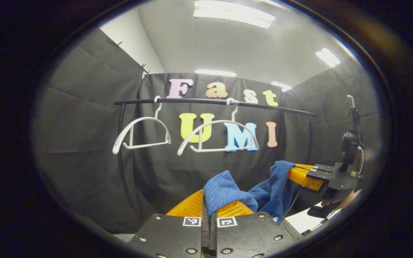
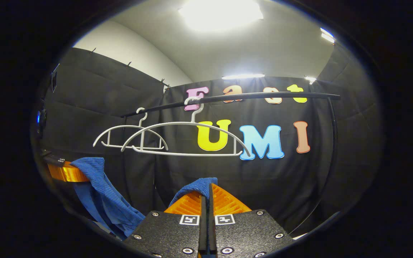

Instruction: Grasp the clothes on the hanger with both hands and then place them into the laundry hamper below.

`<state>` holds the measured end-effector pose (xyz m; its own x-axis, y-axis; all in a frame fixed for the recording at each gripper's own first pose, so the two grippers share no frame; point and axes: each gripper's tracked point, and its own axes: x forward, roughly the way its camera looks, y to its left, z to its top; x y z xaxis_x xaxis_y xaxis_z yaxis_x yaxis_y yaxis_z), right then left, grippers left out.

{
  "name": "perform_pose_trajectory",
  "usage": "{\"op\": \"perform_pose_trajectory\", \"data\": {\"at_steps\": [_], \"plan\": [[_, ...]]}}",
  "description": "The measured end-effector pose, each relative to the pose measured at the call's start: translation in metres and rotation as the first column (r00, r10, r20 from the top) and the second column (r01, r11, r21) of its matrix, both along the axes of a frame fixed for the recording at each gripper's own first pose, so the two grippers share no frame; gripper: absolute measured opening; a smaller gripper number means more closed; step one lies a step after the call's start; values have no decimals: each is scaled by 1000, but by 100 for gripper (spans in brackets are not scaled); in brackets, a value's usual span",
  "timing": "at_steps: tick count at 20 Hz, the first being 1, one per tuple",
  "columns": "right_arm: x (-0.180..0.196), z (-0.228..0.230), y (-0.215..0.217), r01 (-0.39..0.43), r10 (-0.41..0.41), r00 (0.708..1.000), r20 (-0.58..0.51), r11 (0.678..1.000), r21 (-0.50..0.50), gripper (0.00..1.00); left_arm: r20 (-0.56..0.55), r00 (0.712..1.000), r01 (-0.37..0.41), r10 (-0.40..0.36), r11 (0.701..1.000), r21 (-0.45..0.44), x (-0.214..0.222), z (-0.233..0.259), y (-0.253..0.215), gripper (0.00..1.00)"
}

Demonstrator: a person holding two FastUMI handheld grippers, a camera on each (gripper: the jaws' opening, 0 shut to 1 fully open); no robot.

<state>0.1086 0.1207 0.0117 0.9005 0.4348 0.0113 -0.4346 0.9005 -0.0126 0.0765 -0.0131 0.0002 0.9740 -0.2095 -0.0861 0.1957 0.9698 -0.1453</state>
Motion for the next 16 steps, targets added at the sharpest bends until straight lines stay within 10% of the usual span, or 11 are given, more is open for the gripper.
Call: {"op": "perform_pose_trajectory", "data": {"at_steps": [16], "plan": [[-89, -157, 12, -68, 30, 951, -309, 991, -113, 1, -201, 980, -2, -12, 997, -71, -29, -159, -28, 5]]}}
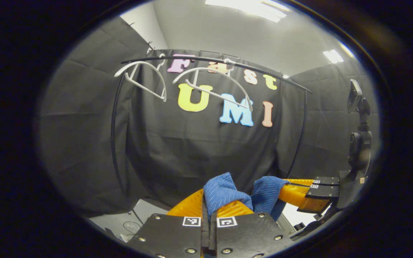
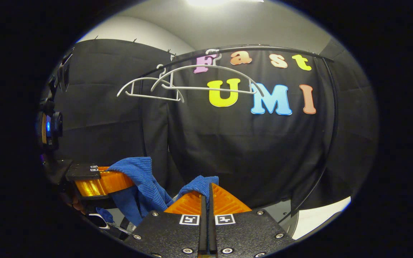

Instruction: Grasp the clothes on the hanger with both hands and then place them into the laundry hamper below.

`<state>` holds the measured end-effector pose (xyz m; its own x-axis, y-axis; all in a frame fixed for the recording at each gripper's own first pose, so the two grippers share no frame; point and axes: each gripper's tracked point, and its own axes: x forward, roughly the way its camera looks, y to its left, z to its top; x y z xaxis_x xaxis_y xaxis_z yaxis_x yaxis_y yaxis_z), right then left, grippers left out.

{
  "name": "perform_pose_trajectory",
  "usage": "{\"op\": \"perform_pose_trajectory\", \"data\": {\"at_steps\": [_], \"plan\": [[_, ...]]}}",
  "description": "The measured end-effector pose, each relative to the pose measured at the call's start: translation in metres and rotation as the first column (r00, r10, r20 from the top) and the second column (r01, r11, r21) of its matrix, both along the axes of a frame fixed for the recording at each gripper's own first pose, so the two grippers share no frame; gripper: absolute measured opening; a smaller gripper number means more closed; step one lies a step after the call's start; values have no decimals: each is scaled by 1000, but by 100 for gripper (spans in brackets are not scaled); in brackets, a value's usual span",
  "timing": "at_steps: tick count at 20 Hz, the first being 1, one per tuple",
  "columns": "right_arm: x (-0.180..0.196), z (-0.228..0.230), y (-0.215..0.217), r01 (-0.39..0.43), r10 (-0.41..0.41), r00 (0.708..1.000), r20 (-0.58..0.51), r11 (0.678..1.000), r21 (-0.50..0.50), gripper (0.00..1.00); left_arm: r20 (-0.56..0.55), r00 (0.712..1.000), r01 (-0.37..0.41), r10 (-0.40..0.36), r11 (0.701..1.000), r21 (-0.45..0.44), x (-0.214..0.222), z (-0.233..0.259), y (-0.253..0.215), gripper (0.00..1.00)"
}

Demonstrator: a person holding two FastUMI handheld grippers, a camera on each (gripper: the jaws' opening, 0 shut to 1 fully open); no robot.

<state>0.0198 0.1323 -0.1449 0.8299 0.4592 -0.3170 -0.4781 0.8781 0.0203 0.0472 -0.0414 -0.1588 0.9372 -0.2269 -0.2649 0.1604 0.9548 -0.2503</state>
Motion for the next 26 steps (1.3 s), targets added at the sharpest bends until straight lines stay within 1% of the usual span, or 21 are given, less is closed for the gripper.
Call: {"op": "perform_pose_trajectory", "data": {"at_steps": [1, 6, 10, 12, 14, 15, 16, 17, 19, 21, 22, 24, 26], "plan": [[-3, -12, -2, 0, 0, 1000, -19, 1000, -15, 1, -21, 1000, -5, 6, 1000, 6, -4, -11, 2, 1], [-18, -66, -13, -7, -4, 993, -120, 995, -95, 1, -116, 993, -9, 14, 999, 38, -25, -64, -4, 1], [-32, -107, -21, -27, -4, 983, -183, 986, -166, 1, -210, 977, -17, 27, 999, 48, -27, -107, -8, 1], [-36, -124, -26, -32, -10, 978, -207, 980, -198, 2, -241, 970, -10, 25, 998, 63, -30, -124, -12, 1], [-39, -139, -27, -43, -11, 972, -235, 974, -223, 2, -272, 962, 14, 11, 996, 89, -36, -150, -16, 1], [-39, -146, -28, -47, -13, 969, -245, 970, -237, 2, -291, 957, 24, 6, 995, 100, -44, -162, -15, 2], [-40, -153, -29, -52, -15, 965, -260, 967, -250, 2, -311, 950, 35, -2, 994, 102, -48, -171, -16, 6], [-43, -161, -31, -57, -17, 961, -277, 965, -257, 2, -333, 943, 42, -5, 994, 104, -55, -176, -16, 0], [-46, -174, -38, -55, -34, 950, -309, 961, -273, 4, -384, 923, 65, -19, 992, 108, -61, -196, -19, 6], [-53, -186, -45, -52, -57, 938, -342, 952, -300, 5, -437, 899, 82, -20, 989, 122, -70, -215, -21, 6], [-56, -191, -48, -53, -65, 932, -357, 949, -311, 6, -453, 891, 84, -15, 988, 133, -69, -222, -22, 20], [-65, -199, -50, -64, -64, 920, -388, 949, -309, 11, -465, 885, 74, 7, 985, 156, -77, -225, -15, 44], [-63, -190, -49, -50, -59, 929, -366, 958, -283, 34, -443, 896, 46, 32, 985, 164, -73, -213, -9, 68]]}}
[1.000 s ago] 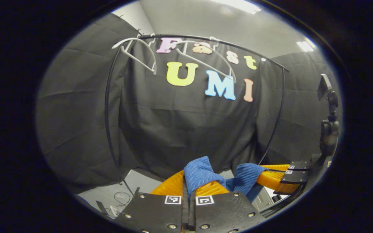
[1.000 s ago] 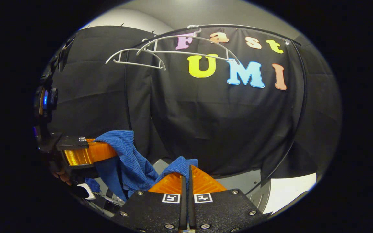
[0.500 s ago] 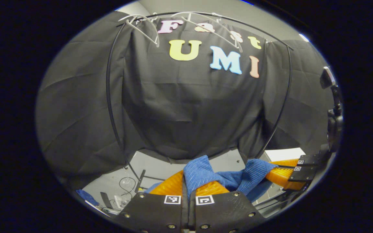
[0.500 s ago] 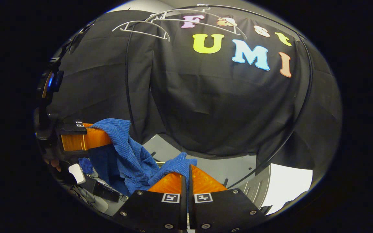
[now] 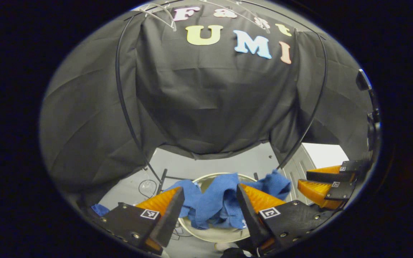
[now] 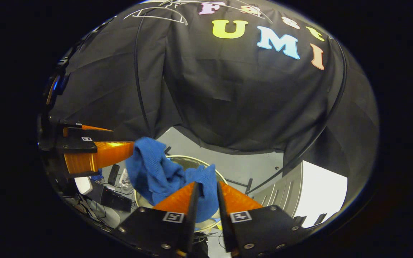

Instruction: Grasp the clothes on the hanger with both hands and then place them into the laundry hamper below.

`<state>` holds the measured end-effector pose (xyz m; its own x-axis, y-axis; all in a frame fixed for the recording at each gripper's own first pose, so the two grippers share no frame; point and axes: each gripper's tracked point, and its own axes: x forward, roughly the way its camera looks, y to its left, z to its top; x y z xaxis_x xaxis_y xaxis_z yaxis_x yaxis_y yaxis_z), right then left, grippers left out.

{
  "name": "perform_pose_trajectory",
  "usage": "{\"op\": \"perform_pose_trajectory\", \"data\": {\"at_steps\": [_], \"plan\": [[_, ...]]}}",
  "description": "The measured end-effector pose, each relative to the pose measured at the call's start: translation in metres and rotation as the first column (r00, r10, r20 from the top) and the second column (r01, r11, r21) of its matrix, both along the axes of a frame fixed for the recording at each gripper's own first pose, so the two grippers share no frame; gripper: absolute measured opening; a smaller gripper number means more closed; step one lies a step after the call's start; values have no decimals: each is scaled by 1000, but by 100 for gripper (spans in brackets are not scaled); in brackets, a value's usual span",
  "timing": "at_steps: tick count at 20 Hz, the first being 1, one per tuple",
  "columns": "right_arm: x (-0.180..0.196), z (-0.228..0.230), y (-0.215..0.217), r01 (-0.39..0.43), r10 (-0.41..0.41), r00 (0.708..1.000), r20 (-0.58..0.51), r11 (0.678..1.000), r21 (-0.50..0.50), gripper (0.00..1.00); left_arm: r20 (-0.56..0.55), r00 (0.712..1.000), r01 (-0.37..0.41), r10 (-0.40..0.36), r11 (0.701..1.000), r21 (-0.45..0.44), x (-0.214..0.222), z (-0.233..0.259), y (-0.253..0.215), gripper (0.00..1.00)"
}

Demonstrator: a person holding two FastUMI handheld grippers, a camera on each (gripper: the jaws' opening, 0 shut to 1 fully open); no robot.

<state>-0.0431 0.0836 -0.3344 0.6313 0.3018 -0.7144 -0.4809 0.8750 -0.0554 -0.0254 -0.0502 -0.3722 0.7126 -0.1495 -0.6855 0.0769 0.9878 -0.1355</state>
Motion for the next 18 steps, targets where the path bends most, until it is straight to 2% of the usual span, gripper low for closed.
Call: {"op": "perform_pose_trajectory", "data": {"at_steps": [1, 2, 3, 5, 7, 9, 12, 14, 17, 18], "plan": [[2, 7, 1, -1, 1, 1000, 17, 1000, 8, 53, 15, 1000, -11, 11, 1000, 2, 1, 6, 2, 80], [6, 13, 2, -3, 2, 999, 33, 1000, 11, 61, 31, 999, -19, 19, 1000, 4, 3, 13, 4, 91], [6, 15, 2, -4, 4, 999, 45, 1000, 10, 80, 44, 999, -26, 25, 1000, 9, 5, 19, 7, 85], [9, 26, 0, 7, -8, 997, 73, 1000, 15, 92, 89, 995, -38, 36, 999, 25, 11, 40, 14, 85], [12, 42, -3, 35, -39, 993, 114, 999, 40, 94, 151, 988, -44, 39, 998, 35, 18, 68, 20, 85], [22, 67, -7, 70, -81, 982, 170, 995, 71, 95, 216, 976, -45, 36, 998, 38, 24, 102, 23, 79], [36, 118, -11, 108, -142, 957, 252, 984, 144, 95, 319, 947, -62, 48, 998, 34, 36, 166, 32, 86], [41, 154, -20, 117, -173, 930, 323, 976, 186, 95, 405, 913, -50, 41, 999, 12, 44, 218, 29, 91], [42, 215, -39, 123, -210, 878, 431, 967, 222, 95, 519, 854, -45, 35, 999, 7, 45, 287, 25, 91], [41, 236, -46, 121, -225, 858, 461, 962, 243, 95, 538, 842, -44, 36, 999, 1, 44, 305, 22, 88]]}}
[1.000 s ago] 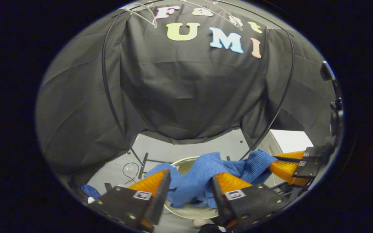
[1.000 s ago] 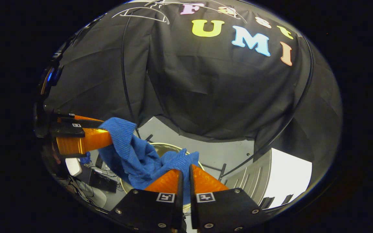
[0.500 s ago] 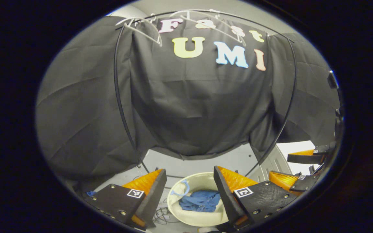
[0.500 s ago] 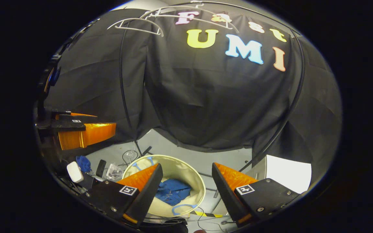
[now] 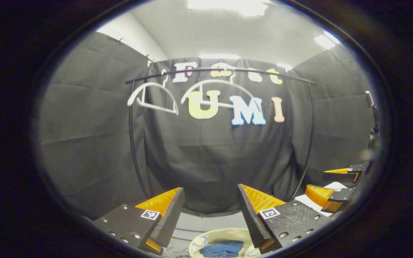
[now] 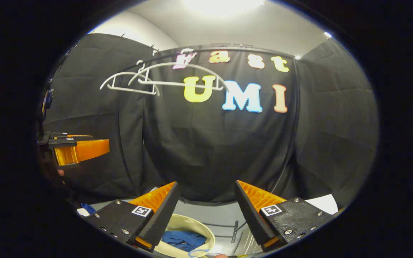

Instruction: Grasp the clothes on the hanger with both hands and then place them into the laundry hamper below.

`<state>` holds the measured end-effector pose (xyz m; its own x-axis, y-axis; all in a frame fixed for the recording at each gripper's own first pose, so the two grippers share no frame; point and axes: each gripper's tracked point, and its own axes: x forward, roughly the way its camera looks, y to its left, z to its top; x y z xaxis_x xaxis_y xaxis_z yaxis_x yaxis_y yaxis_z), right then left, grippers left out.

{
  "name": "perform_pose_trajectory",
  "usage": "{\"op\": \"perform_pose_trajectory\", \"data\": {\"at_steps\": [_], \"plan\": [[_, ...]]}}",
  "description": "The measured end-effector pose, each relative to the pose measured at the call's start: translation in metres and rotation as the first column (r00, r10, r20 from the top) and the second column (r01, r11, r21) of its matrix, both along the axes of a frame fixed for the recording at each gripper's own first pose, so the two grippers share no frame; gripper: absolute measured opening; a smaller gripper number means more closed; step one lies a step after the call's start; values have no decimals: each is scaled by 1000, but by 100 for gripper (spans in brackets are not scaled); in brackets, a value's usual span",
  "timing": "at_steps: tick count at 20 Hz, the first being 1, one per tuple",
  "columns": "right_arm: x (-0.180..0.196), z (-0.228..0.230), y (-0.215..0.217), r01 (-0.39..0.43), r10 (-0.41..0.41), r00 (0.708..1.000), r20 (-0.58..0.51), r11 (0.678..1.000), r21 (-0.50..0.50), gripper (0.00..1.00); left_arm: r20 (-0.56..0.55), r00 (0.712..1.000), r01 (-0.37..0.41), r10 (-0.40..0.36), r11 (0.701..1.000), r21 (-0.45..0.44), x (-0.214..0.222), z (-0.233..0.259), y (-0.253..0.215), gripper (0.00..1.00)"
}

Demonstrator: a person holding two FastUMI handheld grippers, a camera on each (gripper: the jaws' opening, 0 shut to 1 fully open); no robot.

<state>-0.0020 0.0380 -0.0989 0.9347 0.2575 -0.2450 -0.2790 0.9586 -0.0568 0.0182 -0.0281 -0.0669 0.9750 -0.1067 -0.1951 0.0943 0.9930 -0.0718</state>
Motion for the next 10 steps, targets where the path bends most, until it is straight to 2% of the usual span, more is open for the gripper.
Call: {"op": "perform_pose_trajectory", "data": {"at_steps": [3, 4, 8, 10], "plan": [[-2, 54, -19, 18, -21, 993, 112, 999, 35, 95, 81, 997, -6, 7, 1000, -20, -13, 52, -16, 79], [-5, 70, -27, 20, -26, 989, 143, 999, 38, 95, 105, 994, -9, 11, 1000, -20, -19, 68, -20, 91], [-23, 110, -63, 34, -45, 982, 181, 998, 62, 95, 160, 986, -34, 35, 999, -7, -50, 102, -26, 90], [-35, 127, -80, 47, -66, 979, 194, 994, 100, 95, 176, 984, -40, 40, 999, -6, -66, 101, -29, 91]]}}
